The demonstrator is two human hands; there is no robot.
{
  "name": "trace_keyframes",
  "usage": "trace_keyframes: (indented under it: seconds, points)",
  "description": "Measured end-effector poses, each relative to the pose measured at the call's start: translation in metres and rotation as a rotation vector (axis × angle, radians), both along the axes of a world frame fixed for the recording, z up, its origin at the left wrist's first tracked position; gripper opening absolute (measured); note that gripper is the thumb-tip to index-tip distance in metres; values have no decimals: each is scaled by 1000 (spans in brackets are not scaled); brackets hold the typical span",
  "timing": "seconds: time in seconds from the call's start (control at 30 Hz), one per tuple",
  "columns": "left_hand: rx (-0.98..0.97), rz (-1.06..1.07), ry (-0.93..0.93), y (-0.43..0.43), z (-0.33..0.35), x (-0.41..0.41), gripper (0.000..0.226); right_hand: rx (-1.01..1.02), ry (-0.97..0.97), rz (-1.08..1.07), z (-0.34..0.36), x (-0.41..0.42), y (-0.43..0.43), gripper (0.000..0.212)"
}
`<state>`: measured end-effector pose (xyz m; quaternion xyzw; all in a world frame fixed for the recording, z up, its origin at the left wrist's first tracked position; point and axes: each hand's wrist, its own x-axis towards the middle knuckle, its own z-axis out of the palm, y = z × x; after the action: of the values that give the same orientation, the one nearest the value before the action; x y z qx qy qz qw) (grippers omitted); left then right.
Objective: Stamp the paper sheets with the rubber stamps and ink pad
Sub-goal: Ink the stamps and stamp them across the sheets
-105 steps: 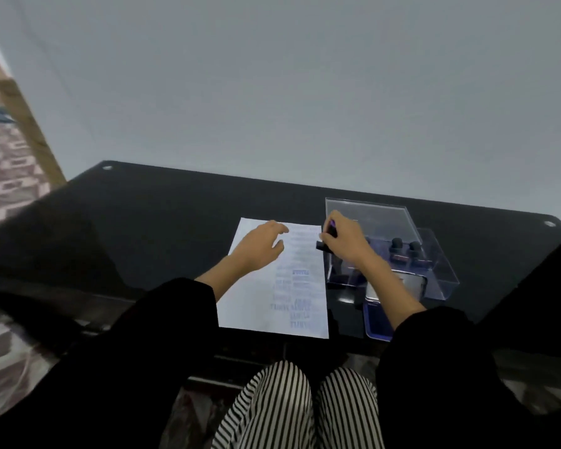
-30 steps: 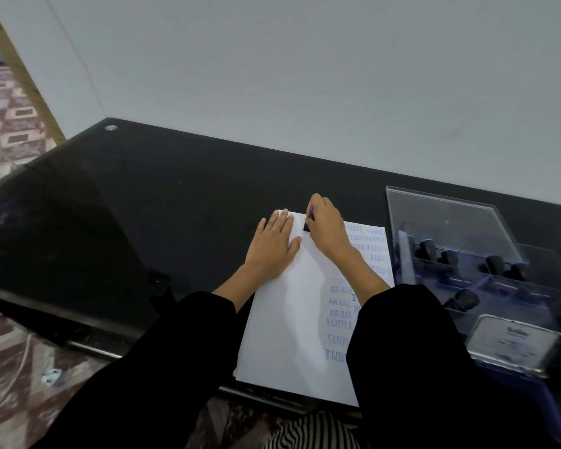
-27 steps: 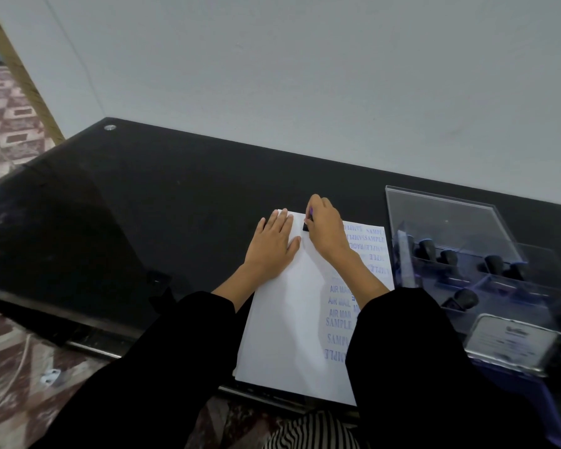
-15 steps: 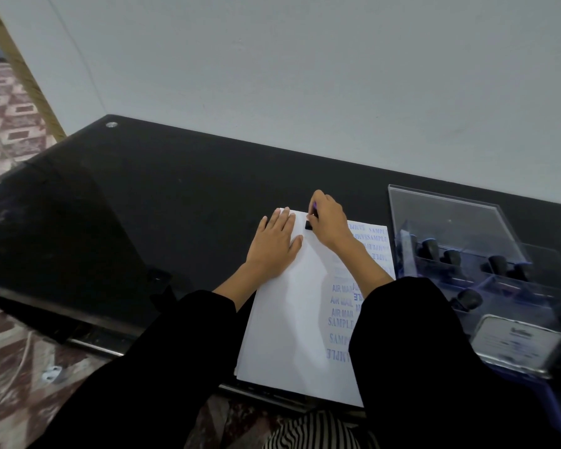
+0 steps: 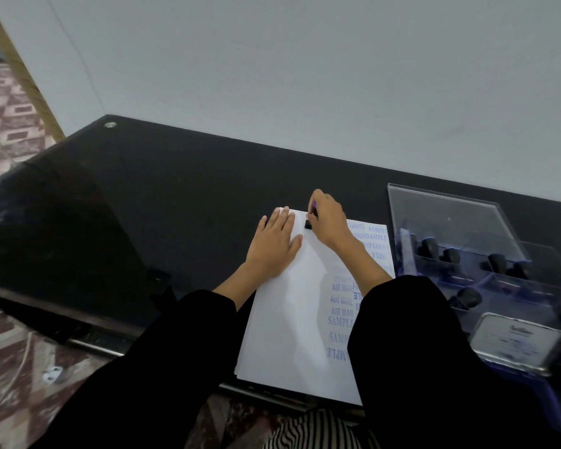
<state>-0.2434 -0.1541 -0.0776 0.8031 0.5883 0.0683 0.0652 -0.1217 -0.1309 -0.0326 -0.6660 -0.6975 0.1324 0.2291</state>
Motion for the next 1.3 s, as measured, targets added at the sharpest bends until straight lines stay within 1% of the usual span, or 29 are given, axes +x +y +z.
trace_keyframes:
  seconds: [0.33,0.57,0.8,1.03,1.2,1.3]
  points:
    - [1,4,1,1,-1,1,58,50,-11,0,-3,-2,-7,15]
    - [-1,6,0,1,-1,1,58,2,9,4,1,0,0,15]
    - [2,3,-6,0,-2,0,57,45,-4,2,-5,0,-2,15]
    - [-8,8,-12,-2,0,1,57,33,7,11,-4,1,-2,15]
    - [-54,-8,-43,-3,6,0,57,-19,26,27,4,3,-6,15]
    - [-102,-11,-119,-3,16,-3,56,10,87,1,10,12,-13,14]
